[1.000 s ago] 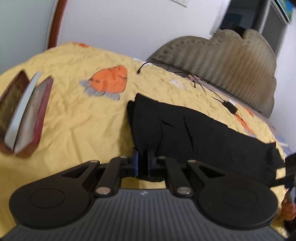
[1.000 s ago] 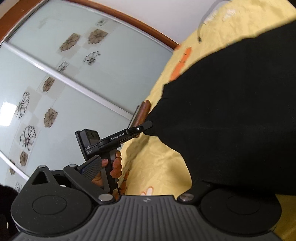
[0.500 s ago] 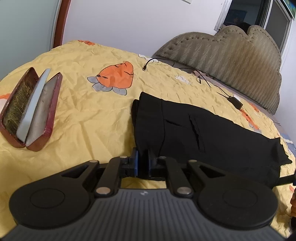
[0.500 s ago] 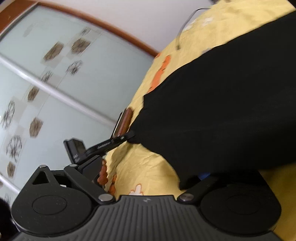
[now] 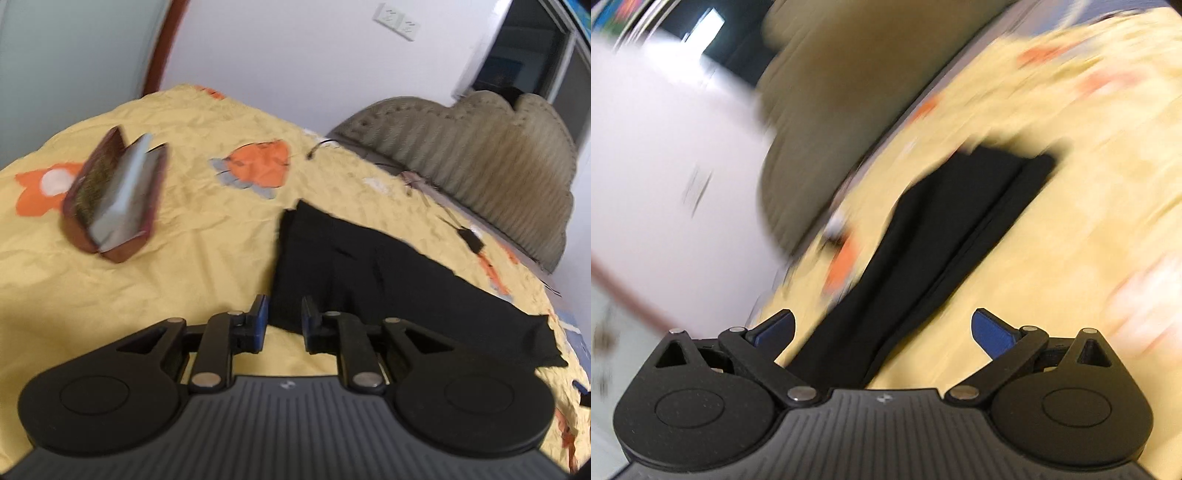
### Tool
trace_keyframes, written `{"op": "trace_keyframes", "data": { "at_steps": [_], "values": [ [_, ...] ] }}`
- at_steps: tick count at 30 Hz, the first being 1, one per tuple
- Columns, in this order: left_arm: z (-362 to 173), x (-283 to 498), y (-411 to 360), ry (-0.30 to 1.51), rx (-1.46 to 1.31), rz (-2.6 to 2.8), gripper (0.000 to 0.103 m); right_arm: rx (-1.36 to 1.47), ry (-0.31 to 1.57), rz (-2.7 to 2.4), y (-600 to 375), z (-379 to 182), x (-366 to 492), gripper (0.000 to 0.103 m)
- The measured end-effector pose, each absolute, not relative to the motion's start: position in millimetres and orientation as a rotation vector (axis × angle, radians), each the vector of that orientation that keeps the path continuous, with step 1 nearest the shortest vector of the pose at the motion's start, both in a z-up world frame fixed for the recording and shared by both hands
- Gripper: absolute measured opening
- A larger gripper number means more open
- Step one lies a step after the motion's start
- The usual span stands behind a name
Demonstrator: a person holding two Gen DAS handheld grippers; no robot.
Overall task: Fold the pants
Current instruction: 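Open the left gripper to release the folded trouser end, then lower the right gripper and close it on the folded trouser end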
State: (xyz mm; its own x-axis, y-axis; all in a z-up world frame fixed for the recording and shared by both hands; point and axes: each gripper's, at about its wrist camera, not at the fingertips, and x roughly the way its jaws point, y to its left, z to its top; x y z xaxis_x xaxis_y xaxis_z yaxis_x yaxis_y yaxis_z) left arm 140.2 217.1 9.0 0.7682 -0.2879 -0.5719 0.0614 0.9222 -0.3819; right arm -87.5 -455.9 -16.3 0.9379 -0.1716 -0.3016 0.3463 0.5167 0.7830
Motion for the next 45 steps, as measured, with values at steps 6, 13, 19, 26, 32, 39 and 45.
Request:
{"op": "trace_keyframes", "data": {
  "at_steps": [6, 13, 19, 26, 32, 39, 45],
  "values": [
    [11.6, 143.4, 152.0, 0.634, -0.273, -0.214, 0.062, 1.154, 0.064, -0.221, -528.0, -17.3, -82.5, 0.103],
    [-4.6, 147.7, 111.3, 0.638, -0.223, -0.217, 0.085, 1.111, 0.140, -0.320, -561.7, -19.4, -52.3, 0.100],
    [-27.9, 145.7, 114.7, 0.654, -0.255, -0.219, 0.089, 1.059, 0.220, -0.411, -583.8, -33.2, -33.8, 0.097],
    [-41.7, 142.0, 117.8, 0.614, -0.268, -0.262, 0.098, 1.013, 0.237, -0.435, -586.3, -36.5, -14.4, 0.093],
    [-43.2, 141.6, 121.2, 0.607, -0.303, -0.299, 0.102, 1.097, 0.193, -0.377, -588.4, -49.5, -11.6, 0.044],
    [-44.1, 142.3, 128.6, 0.596, -0.357, -0.315, 0.103, 1.086, 0.194, -0.437, -582.6, -54.8, -16.3, 0.022],
    [-44.6, 141.5, 132.0, 0.590, -0.383, -0.322, 0.103, 1.149, 0.111, -0.442, -578.8, -59.9, -37.8, 0.017]
  ]
}}
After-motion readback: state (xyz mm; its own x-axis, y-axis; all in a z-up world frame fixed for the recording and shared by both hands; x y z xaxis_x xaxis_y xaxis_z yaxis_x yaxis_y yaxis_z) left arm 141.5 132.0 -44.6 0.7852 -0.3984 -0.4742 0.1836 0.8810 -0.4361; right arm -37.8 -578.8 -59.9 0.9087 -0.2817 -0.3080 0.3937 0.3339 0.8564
